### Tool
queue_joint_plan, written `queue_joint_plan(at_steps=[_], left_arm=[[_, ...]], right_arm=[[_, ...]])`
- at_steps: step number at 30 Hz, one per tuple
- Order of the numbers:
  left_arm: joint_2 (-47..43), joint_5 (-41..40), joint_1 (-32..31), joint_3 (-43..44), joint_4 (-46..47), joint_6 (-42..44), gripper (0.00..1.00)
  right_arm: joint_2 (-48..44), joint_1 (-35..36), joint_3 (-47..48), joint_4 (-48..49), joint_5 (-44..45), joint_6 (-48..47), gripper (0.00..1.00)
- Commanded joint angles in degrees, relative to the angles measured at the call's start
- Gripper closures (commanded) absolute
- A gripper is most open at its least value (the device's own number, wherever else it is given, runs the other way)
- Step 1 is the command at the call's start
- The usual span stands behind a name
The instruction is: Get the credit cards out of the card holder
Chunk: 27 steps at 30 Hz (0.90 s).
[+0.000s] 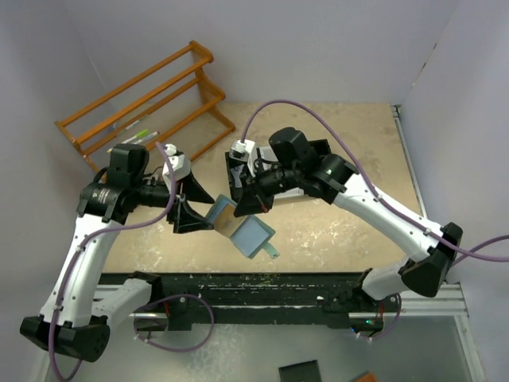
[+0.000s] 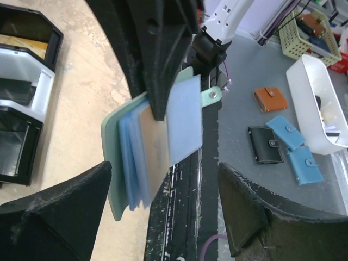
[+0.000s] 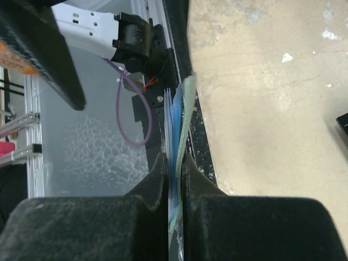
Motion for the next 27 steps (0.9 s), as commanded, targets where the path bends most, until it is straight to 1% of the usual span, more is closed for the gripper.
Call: queue_joint_plan(at_steps=[1,6,9,11,13,16,18,20,22,24,27], left_arm=[[3.33,3.25,-0.05,-1.39,-1.95,3.87,0.18],[5.96,2.79,-0.05,-1.09,-2.48,5.82,0.13],[5.99,-1.69,-0.05,-0.87,0.57,4.48,0.10],[5.43,-4.23,-0.01,-0.53,1.67,5.03,0.06],[4.84,-6.79,-0.02,-0.30,3.03,4.75,0.00],[4.72,-10.77,0.03,0.76,3.87,4.73,0.01],[4.88,-8.73,-0.02,0.91,2.27,6.35,0.01],[5.11,-2.31,-0.05,-0.07,0.81,7.35,0.01],[5.73,2.26,-0.13,-1.31,0.70,6.29,0.01],[6.68,5.03,-0.45,-1.94,0.66,5.02,0.00],[8.38,7.81,-1.14,-1.88,-0.32,4.63,0.05]], right_arm=[[2.21,0.57,8.94,-6.46,-1.77,-6.14,1.00],[4.78,0.59,11.01,-7.84,-2.51,-6.88,1.00],[4.99,0.58,11.34,-8.90,-2.29,-7.64,1.00],[4.29,0.58,10.50,-9.72,-2.12,-7.61,1.00],[3.50,0.58,9.45,-10.12,-1.88,-8.16,1.00],[2.55,0.58,8.73,-10.68,-1.11,-8.78,1.00],[2.12,0.57,8.32,-9.99,-1.24,-8.77,1.00],[2.46,0.58,8.72,-9.41,-1.99,-8.71,1.00],[3.32,0.58,9.65,-9.12,-2.83,-8.78,1.00],[4.03,0.58,10.70,-8.67,-3.04,-9.23,1.00],[4.68,0.58,11.38,-6.96,-2.40,-9.19,1.00]])
